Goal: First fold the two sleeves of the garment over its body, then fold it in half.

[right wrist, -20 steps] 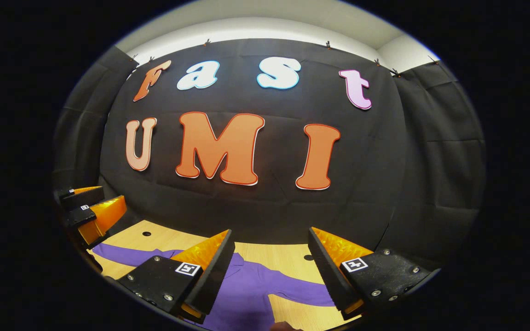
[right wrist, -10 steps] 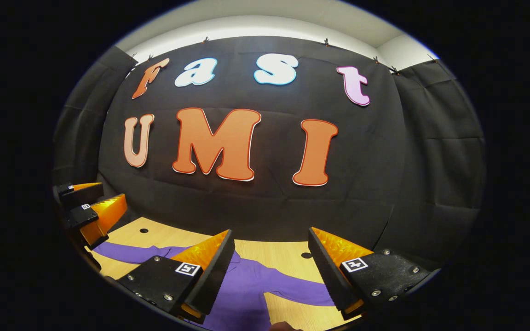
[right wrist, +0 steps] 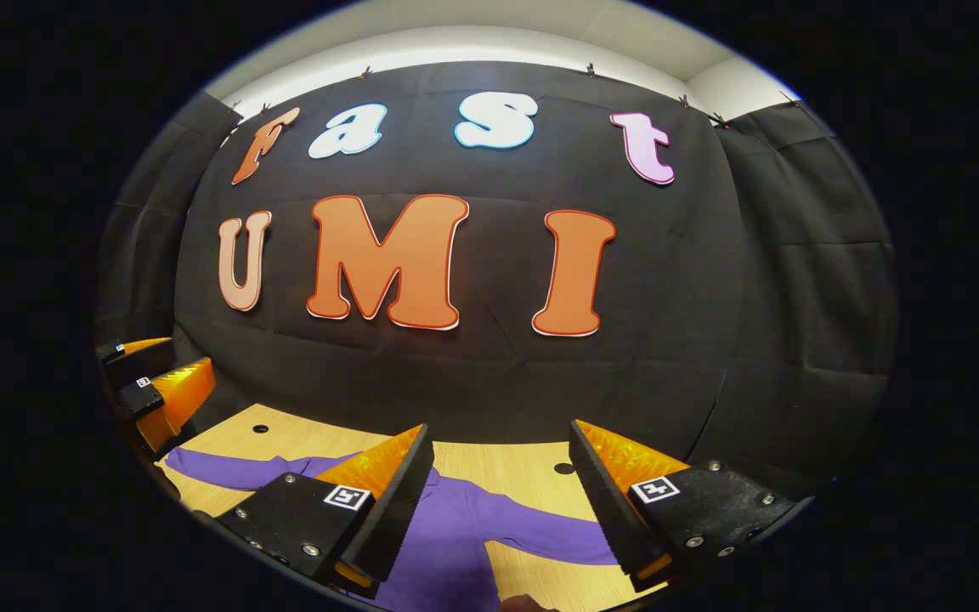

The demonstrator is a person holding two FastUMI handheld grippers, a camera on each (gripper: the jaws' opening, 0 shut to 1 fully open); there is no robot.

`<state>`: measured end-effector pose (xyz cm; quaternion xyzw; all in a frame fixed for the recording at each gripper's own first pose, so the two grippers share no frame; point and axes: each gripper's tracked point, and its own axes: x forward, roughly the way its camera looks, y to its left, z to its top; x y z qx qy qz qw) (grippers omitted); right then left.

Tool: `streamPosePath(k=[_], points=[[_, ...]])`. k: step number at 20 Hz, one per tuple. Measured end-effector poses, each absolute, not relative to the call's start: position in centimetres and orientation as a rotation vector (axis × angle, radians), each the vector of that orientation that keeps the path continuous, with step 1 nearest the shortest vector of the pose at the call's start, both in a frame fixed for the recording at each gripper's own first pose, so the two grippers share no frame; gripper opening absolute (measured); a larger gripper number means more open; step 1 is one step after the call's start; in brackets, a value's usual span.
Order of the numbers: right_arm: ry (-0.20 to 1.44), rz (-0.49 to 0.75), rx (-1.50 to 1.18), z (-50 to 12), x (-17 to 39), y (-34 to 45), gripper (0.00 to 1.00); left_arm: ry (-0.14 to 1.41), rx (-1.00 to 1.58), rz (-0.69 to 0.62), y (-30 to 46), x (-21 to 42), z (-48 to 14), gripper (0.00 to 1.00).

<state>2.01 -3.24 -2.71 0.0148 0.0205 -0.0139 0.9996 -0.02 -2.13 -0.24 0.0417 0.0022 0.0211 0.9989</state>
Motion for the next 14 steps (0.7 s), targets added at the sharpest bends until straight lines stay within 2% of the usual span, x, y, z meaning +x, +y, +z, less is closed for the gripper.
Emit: streamPosePath(k=[2,7,8,9,14], points=[[0.046,-0.041,0.028,-3.1,2.2,-3.9,0.95,0.003,0.085,0.044,-2.2,-0.1,-0.2,0.96],[0.079,-0.102,0.022,-5.4,2.6,-6.9,0.95,0.002,0.097,0.057,-2.2,-0.1,-0.2,0.96],[0.092,-0.115,0.02,-6.0,2.7,-7.5,0.95,-0.001,0.1,0.059,-2.4,-0.2,0.0,1.0],[0.102,-0.132,0.016,-6.6,2.8,-8.3,0.95,-0.005,0.102,0.06,-2.4,-0.3,0.0,0.96],[0.157,-0.227,0.012,-9.2,3.0,-13.1,0.95,0.005,0.12,0.064,-2.5,0.0,-0.4,0.96]])
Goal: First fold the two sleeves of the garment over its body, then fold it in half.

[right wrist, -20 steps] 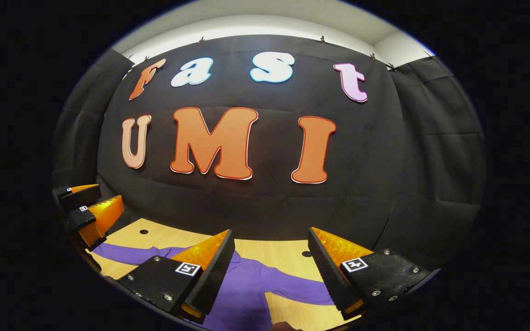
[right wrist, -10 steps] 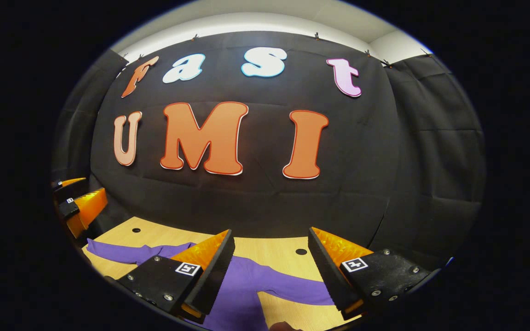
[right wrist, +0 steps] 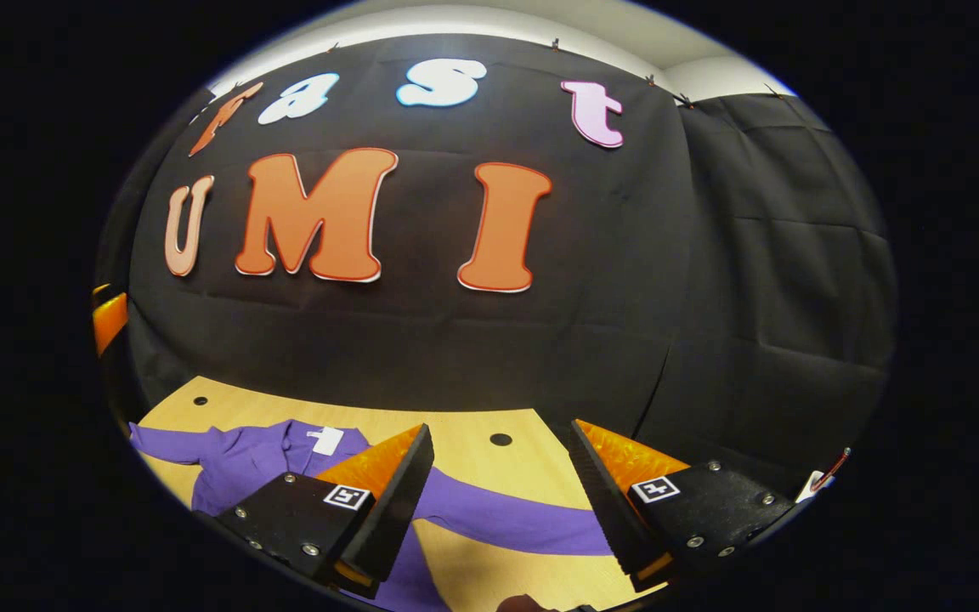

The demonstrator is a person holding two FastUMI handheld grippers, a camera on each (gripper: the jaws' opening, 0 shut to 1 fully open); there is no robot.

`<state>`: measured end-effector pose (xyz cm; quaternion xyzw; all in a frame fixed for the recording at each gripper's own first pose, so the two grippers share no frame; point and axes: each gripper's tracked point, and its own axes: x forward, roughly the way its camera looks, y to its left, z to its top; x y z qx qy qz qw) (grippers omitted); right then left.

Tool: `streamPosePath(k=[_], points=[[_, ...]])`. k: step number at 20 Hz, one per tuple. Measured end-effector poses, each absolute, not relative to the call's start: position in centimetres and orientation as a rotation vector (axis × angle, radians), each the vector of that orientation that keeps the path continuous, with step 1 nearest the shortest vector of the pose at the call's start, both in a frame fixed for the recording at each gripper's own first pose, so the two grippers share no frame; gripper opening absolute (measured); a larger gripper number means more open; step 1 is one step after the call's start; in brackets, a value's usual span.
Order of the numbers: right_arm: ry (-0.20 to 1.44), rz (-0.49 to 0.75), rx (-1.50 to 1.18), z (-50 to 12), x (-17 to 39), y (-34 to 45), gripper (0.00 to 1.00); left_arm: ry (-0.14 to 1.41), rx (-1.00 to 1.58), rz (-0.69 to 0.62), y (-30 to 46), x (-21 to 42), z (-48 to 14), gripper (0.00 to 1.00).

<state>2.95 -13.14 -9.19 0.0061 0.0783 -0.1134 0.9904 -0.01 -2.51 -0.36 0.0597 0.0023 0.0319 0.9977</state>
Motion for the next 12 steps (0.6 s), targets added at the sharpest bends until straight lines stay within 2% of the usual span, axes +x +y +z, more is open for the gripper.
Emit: streamPosePath(k=[1,2,12], points=[[0.163,-0.247,0.013,-9.5,3.1,-14.0,0.95,0.009,0.123,0.065,-2.7,-0.1,-0.5,1.0],[0.17,-0.27,0.012,-9.9,3.1,-15.1,0.95,0.011,0.122,0.066,-2.8,-0.1,-0.5,0.96],[0.38,-0.403,0.036,-20.3,3.5,-22.9,0.96,0.038,0.146,0.113,-1.9,-1.0,-1.8,0.96]])
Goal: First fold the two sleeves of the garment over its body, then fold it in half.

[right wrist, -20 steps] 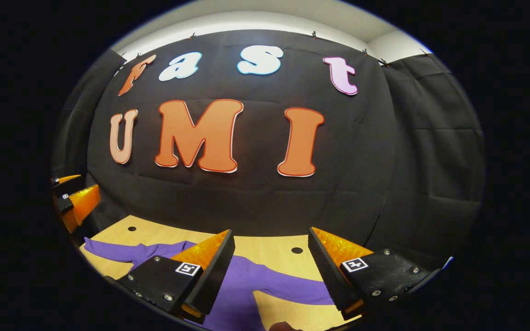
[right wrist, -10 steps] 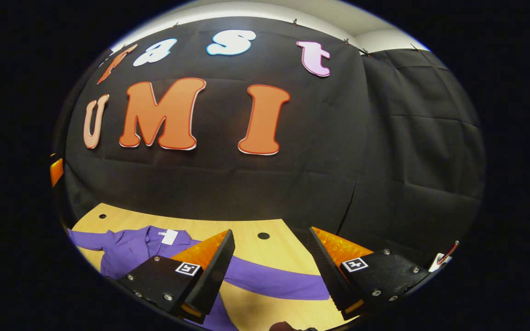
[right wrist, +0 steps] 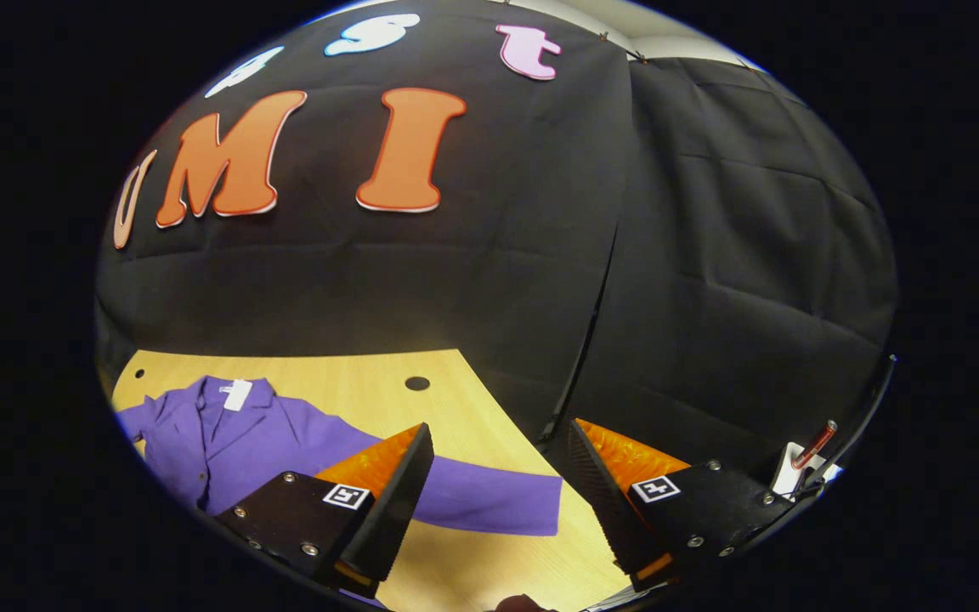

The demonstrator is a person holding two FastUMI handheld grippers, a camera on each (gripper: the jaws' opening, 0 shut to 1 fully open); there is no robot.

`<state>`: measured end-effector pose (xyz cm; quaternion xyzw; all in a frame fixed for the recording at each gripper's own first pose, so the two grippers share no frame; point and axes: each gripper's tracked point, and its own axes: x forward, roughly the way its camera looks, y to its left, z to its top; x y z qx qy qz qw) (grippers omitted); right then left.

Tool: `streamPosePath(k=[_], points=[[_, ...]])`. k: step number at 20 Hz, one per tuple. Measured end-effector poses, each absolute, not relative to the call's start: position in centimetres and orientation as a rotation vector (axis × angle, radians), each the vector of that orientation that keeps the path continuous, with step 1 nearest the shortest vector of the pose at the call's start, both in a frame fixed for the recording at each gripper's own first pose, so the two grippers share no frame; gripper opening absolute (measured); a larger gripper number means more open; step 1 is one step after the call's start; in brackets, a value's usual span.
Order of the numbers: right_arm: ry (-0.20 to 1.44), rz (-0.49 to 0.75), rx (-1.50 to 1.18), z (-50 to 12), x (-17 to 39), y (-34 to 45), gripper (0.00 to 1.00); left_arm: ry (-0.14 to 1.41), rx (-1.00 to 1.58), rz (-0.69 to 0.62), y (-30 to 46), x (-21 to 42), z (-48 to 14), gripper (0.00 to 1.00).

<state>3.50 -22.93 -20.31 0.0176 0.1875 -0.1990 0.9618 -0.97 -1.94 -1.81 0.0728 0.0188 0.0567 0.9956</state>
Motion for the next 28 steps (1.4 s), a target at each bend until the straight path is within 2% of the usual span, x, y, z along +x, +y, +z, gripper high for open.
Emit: streamPosePath(k=[3,4,5,7,10,11,15,20,28], points=[[0.5,-0.414,0.082,-24.8,3.5,-24.2,0.96,0.045,0.151,0.126,-1.8,-1.0,-2.0,0.96],[0.539,-0.422,0.131,-26.3,3.6,-24.4,0.96,0.05,0.152,0.129,-1.8,-0.9,-2.2,1.0],[0.578,-0.423,0.184,-27.8,3.5,-24.6,0.96,0.058,0.156,0.134,-1.7,-1.0,-2.5,0.96],[0.628,-0.43,0.259,-29.5,3.1,-25.0,0.96,0.072,0.16,0.145,-1.4,-1.3,-2.9,1.0],[0.714,-0.438,0.285,-31.7,3.3,-26.0,0.97,0.096,0.161,0.17,-0.9,-1.6,-3.3,1.0],[0.741,-0.437,0.292,-32.6,3.5,-26.6,0.97,0.102,0.158,0.175,-0.8,-1.7,-3.5,0.96],[0.882,-0.434,0.368,-36.2,4.0,-27.5,0.97,0.119,0.166,0.193,-0.5,-2.0,-3.8,0.96],[1.018,-0.363,0.54,-38.8,4.9,-27.7,0.97,0.152,0.183,0.211,-0.2,-2.4,-4.4,0.96],[1.185,-0.325,0.551,-41.9,6.0,-28.9,0.97,0.218,0.202,0.249,-0.2,-3.0,-5.6,0.96]])
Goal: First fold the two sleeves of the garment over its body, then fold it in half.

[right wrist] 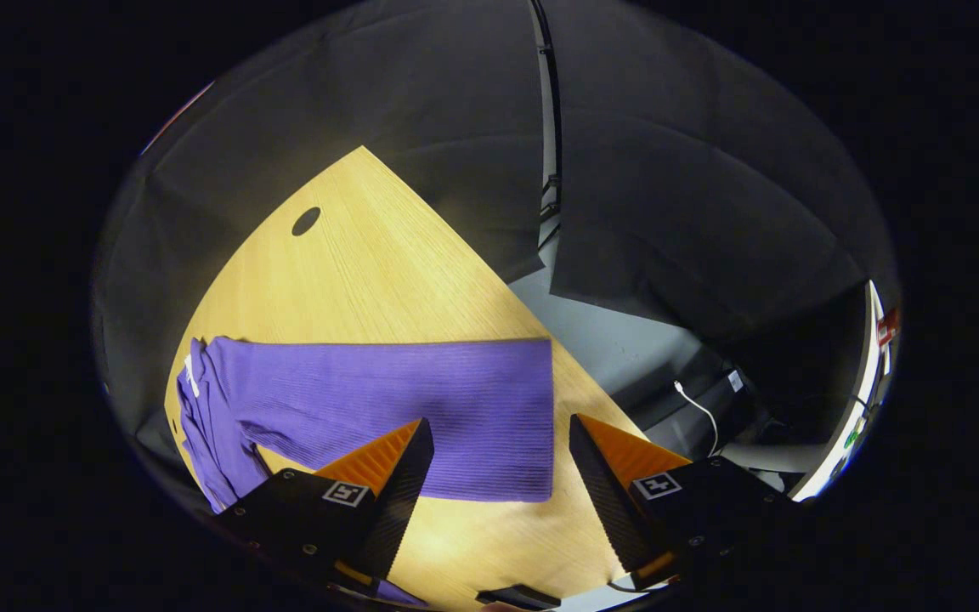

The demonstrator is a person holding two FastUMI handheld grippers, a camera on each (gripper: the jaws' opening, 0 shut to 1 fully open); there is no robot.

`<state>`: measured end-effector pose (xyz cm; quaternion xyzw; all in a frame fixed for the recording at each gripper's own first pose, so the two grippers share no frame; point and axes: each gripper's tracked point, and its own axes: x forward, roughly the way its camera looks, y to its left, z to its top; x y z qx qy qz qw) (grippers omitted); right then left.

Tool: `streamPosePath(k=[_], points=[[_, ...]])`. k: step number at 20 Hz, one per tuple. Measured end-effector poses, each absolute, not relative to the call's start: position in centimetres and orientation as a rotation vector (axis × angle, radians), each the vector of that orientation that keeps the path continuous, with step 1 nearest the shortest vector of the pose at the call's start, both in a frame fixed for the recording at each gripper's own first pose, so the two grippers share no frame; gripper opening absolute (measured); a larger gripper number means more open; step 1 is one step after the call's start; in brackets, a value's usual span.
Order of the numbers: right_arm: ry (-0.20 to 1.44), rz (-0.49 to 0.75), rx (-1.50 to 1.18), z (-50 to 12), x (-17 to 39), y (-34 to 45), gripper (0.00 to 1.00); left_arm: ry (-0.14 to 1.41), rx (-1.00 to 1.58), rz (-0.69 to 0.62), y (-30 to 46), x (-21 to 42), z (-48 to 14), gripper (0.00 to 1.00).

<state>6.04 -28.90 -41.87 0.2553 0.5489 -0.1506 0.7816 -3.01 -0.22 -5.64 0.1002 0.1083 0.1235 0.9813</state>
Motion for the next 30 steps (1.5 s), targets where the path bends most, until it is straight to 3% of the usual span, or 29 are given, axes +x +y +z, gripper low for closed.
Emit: streamPosePath(k=[5,6,7,10,11,13,14,15,17,28,29,30], points=[[1.276,-0.325,0.45,-44.1,5.4,-29.3,0.95,0.252,0.22,0.273,0.0,-3.7,-6.5,0.97],[1.293,-0.328,0.415,-44.4,5.3,-29.6,0.92,0.263,0.215,0.278,-0.1,-3.8,-6.9,0.96],[1.303,-0.315,0.392,-44.2,5.4,-29.4,0.82,0.275,0.21,0.283,-0.1,-4.0,-7.3,0.96],[1.323,-0.301,0.381,-43.8,5.7,-28.3,0.71,0.297,0.206,0.302,0.1,-4.2,-7.7,0.97],[1.321,-0.29,0.372,-43.9,5.8,-28.1,0.49,0.301,0.208,0.308,0.2,-4.4,-7.9,0.97],[1.317,-0.26,0.356,-44.1,6.1,-27.8,0.34,0.303,0.207,0.319,0.3,-4.8,-7.9,0.97],[1.308,-0.254,0.361,-44.0,6.5,-27.8,0.18,0.306,0.204,0.325,0.4,-5.0,-7.9,0.96],[1.302,-0.26,0.396,-44.0,6.6,-27.6,0.17,0.31,0.201,0.33,0.5,-5.4,-8.1,0.96],[1.315,-0.245,0.518,-43.3,6.3,-26.1,0.04,0.311,0.193,0.329,0.8,-5.9,-8.3,0.96],[1.101,-0.169,0.613,-30.1,9.0,-17.0,0.03,0.277,0.176,0.214,8.8,-2.6,-8.3,0.96],[1.089,-0.16,0.602,-28.8,9.0,-15.7,0.03,0.276,0.174,0.207,10.0,-2.6,-8.5,1.0],[1.076,-0.151,0.587,-27.5,9.2,-14.4,0.03,0.274,0.167,0.198,11.2,-2.4,-8.4,0.97]])
